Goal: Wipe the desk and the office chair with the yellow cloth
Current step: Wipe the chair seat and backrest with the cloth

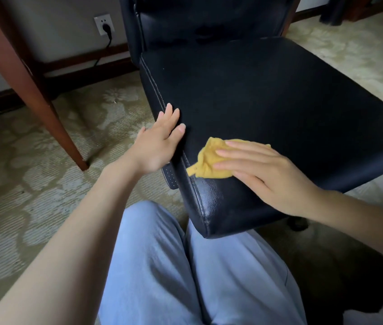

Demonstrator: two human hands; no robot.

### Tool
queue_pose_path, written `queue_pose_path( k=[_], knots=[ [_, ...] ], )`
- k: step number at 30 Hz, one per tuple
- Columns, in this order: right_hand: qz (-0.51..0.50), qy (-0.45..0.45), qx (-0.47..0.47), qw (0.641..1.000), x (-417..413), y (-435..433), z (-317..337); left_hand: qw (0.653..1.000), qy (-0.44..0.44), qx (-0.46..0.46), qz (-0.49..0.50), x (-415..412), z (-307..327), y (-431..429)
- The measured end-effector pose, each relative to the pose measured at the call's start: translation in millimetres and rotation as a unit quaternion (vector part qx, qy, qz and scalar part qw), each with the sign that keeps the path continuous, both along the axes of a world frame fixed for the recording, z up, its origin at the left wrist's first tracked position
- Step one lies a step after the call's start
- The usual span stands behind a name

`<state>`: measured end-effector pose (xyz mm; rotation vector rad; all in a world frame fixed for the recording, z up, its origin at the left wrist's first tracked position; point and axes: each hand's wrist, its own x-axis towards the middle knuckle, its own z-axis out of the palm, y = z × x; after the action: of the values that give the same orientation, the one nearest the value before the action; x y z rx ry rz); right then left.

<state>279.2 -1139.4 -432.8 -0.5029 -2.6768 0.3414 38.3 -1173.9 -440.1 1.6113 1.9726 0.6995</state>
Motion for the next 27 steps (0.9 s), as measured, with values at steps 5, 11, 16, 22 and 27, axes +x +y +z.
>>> queue_pose_path(
  k=[5,11,16,22,27],
  knots=[
    [0.016,-0.072,0.065,0.995,-55,-15,12,0.996,-0.078,-0.024,-0.019,-14,12,1],
    [0.107,-0.19,0.221,0.95,-89,-48,-2,0.998,0.034,-0.039,0.022,-8,12,4],
    [0.15,-0.145,0.331,0.92,-53,-60,-35,0.992,0.108,-0.003,0.064,0,4,0],
    [0.185,-0.038,0.374,0.908,3,-35,-56,0.981,0.169,-0.003,0.098,10,1,2],
    [0.083,0.011,0.336,0.938,47,-21,-70,0.976,0.189,-0.008,0.106,13,1,1]
  ],
)
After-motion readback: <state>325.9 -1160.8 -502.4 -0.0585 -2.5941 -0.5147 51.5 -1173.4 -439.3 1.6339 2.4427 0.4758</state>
